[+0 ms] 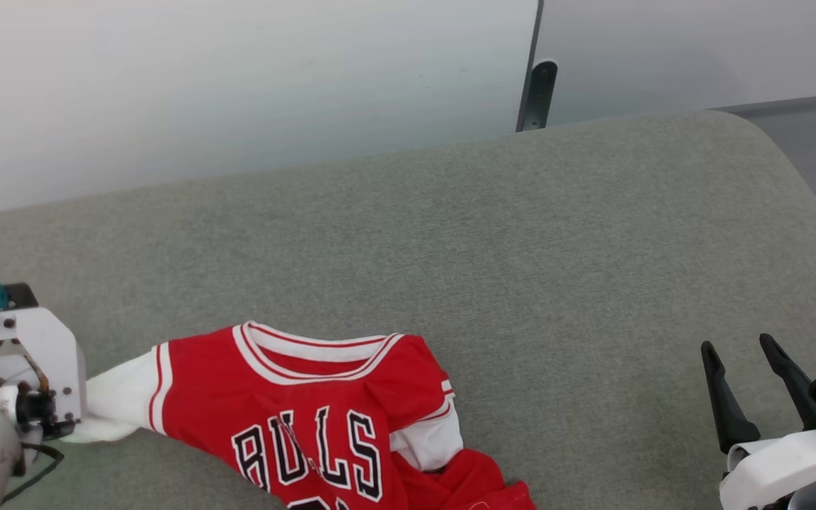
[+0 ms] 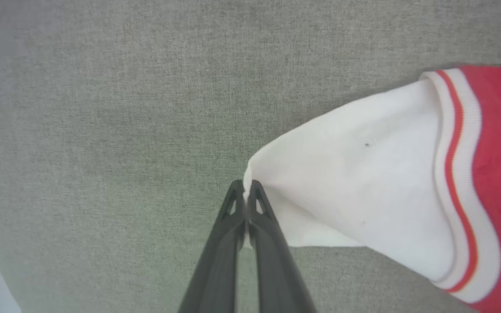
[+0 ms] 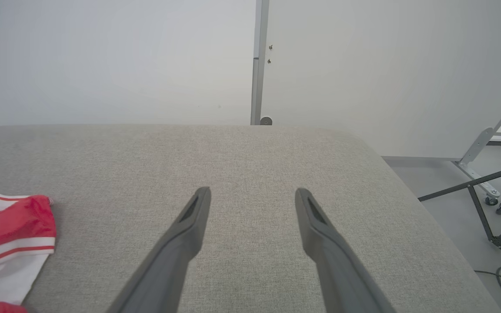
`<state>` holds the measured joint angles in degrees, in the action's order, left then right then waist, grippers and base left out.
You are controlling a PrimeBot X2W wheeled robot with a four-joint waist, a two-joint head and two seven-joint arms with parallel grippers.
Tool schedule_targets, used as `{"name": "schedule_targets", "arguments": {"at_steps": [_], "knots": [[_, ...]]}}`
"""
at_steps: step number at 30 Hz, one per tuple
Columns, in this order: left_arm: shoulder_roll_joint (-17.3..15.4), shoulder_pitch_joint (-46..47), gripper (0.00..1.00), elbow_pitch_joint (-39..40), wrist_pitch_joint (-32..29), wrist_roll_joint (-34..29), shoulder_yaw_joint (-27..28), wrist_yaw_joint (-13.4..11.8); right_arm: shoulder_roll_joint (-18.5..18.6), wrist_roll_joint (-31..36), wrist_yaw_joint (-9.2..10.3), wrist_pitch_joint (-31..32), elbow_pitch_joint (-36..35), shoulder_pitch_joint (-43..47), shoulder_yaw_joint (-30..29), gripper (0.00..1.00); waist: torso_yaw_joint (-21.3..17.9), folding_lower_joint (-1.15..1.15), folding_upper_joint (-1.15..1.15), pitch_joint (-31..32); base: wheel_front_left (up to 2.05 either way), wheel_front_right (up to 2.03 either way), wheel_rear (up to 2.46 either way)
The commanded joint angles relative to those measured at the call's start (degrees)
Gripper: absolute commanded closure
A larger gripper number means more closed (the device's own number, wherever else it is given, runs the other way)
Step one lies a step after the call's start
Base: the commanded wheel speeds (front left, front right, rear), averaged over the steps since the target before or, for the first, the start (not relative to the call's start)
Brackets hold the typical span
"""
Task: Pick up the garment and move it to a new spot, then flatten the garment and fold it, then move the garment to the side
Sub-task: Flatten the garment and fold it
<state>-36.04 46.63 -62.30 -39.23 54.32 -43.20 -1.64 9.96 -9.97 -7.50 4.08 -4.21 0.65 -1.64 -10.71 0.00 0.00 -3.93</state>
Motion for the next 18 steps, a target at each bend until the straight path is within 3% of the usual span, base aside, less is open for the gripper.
{"name": "schedule_targets", "arguments": {"at_steps": [1, 2, 3, 4, 13, 18], "knots": [[0.1, -0.7, 0.90, -0.2, 0.1, 0.1, 0.1, -0.4, 0.1, -0.2, 0.02, 0.1, -0.1, 0.2, 0.0, 0.00, 0.3, 0.00, 0.00, 0.2, 0.00, 0.00, 0.00], [0.4, -0.9, 0.75, -0.3, 0.2, 0.3, 0.2, -0.7, 0.2, -0.3, 0.02, 0.1, 0.0, 0.2, 0.1, 0.00, 0.5, 0.00, 0.00, 0.3, 0.00, 0.00, 0.00], [0.6, -0.9, 0.31, -0.3, 0.4, 0.6, 0.4, -0.8, 0.2, -0.4, 0.02, 0.2, 0.0, 0.2, 0.1, 0.00, 0.8, 0.00, 0.00, 0.5, 0.00, 0.00, 0.00], [0.8, -0.9, 0.00, -0.2, 0.4, 0.9, 0.6, -0.8, 0.2, -0.5, 0.02, 0.4, 0.1, 0.2, 0.2, 0.00, 1.0, 0.00, 0.00, 0.8, 0.00, 0.00, 0.00], [0.6, 0.1, 0.00, 3.2, 3.5, -0.7, -0.4, 0.4, 0.7, -1.3, 0.02, 1.1, 0.2, 1.2, 1.4, 0.00, 3.8, 0.00, 0.00, 3.9, 0.00, 0.00, 0.00], [0.4, -1.0, 0.00, 6.7, 11.2, -0.8, 0.6, 1.7, 0.6, -1.6, 0.02, 0.5, 0.6, 1.3, 1.6, 0.00, 5.2, 0.00, 0.00, 5.1, 0.00, 0.00, 0.00]]}}
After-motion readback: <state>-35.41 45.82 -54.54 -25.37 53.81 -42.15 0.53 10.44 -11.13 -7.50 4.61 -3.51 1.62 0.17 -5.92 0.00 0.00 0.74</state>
